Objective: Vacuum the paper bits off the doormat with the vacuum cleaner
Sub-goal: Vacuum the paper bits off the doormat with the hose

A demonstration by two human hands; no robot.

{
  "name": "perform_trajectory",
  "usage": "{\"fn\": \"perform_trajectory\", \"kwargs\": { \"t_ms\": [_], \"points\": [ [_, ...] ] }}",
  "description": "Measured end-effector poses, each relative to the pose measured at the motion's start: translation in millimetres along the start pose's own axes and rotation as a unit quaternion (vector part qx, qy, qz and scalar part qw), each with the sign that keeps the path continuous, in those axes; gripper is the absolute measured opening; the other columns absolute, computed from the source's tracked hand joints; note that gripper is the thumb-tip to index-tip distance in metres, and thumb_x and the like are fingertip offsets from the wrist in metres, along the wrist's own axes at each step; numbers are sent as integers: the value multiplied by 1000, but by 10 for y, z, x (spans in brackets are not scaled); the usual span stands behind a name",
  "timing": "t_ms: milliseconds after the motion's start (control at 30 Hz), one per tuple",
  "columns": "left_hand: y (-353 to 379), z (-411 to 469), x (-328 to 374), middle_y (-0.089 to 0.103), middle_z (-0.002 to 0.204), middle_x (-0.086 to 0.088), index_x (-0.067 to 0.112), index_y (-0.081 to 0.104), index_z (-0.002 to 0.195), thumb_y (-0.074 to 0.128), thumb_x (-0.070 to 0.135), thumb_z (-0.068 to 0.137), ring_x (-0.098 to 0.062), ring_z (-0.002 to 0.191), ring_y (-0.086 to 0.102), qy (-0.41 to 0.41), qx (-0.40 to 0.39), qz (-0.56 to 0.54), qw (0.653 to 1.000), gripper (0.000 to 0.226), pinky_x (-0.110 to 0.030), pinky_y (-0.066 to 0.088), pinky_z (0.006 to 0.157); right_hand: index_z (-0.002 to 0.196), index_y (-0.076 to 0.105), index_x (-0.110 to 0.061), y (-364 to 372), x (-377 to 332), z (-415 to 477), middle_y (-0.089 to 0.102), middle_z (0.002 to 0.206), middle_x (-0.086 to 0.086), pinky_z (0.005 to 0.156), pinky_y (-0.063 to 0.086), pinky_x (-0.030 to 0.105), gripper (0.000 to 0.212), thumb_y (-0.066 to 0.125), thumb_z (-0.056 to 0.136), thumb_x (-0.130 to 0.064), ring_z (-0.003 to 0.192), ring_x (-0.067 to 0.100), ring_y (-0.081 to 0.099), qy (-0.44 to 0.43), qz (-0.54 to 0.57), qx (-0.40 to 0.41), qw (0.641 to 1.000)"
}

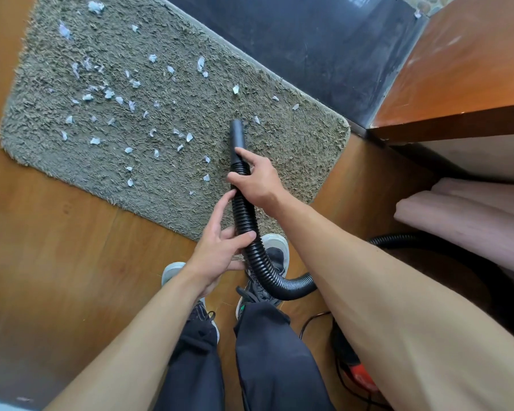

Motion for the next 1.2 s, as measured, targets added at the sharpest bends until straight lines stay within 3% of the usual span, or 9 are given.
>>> {"fn": "perform_trajectory", "kwargs": {
  "t_ms": [133, 267, 433, 533, 733, 867, 967, 1100, 1200],
  "points": [
    [10, 19, -17, 74, 115, -7, 58, 34, 142, 61, 0, 95, -23, 95, 69, -2, -4, -2, 1000, 80, -57, 54, 86, 142, 52, -28, -33, 3, 1, 69, 114, 8, 100, 51, 42, 67, 74, 79, -20, 99, 23, 68, -8, -7, 3, 1000],
    [214, 119, 45, 74, 116, -8, 59, 33, 142, 62, 1, 95, -21, 95, 71, -6, -35, 17, 999, 79, -50, 58, 81, 142, 52, -29, -266, 95, 38, 67, 103, 1, 98, 52, 46, 74, 70, 70, -26, 84, 16, 62, -5, 9, 18, 1000],
    [488, 175, 104, 72, 116, -14, 53, 32, 146, 61, 2, 96, -19, 95, 68, -18, -71, 37, 997, 77, -29, 58, 56, 144, 49, -25, -642, 235, 11, 65, 94, -3, 87, 53, 35, 66, 69, 82, -12, 70, 5, 57, 4, 45, 46, 998],
    [524, 173, 106, 71, 121, -12, 53, 32, 146, 60, 3, 97, -18, 97, 68, -22, -80, 46, 995, 75, -25, 57, 54, 146, 48, -24, -730, 289, -23, 63, 91, -2, 78, 53, 28, 65, 67, 85, -10, 69, 6, 57, 17, 67, 69, 995],
    [331, 122, 77, 74, 112, -7, 55, 35, 143, 61, -1, 95, -13, 86, 71, 0, -56, 20, 998, 78, -36, 61, 64, 145, 48, -25, -467, 174, -23, 64, 88, -4, 85, 54, 33, 68, 69, 82, -14, 70, 7, 58, -4, 59, 40, 997],
    [164, 145, 84, 75, 113, -4, 59, 35, 141, 61, 1, 96, -19, 95, 71, 16, -24, 20, 999, 78, -53, 58, 81, 145, 48, -26, -318, -23, 37, 62, 100, 1, 96, 53, 42, 68, 69, 81, -18, 80, 10, 58, -33, 19, 17, 999],
    [149, 214, 163, 75, 112, -4, 58, 33, 143, 61, 1, 96, -19, 96, 71, 23, -23, 20, 999, 79, -48, 60, 77, 145, 48, -26, -335, -103, 121, 63, 101, 1, 98, 52, 45, 69, 70, 79, -20, 84, 13, 59, -37, 12, 18, 999],
    [290, 312, 263, 76, 102, 2, 54, 34, 144, 62, 0, 95, -10, 81, 71, 17, -36, 37, 999, 78, -33, 59, 62, 144, 49, -27, -532, -37, 219, 64, 102, 1, 100, 51, 47, 74, 69, 72, -26, 87, 15, 61, -26, 28, 39, 998],
    [427, 361, 316, 75, 103, -1, 56, 35, 143, 63, 2, 94, -10, 82, 71, 4, -58, 66, 996, 78, -35, 59, 63, 145, 48, -27, -736, 55, 209, 62, 99, 1, 91, 55, 38, 69, 70, 80, -18, 79, 13, 61, -15, 58, 58, 997]
  ]
}}
Point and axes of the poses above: each hand's wrist, its own z-axis towards the middle knuckle, its own y-axis out of the palm, x = y × z, the point moved 8 cm from there along z, towards the middle knuckle
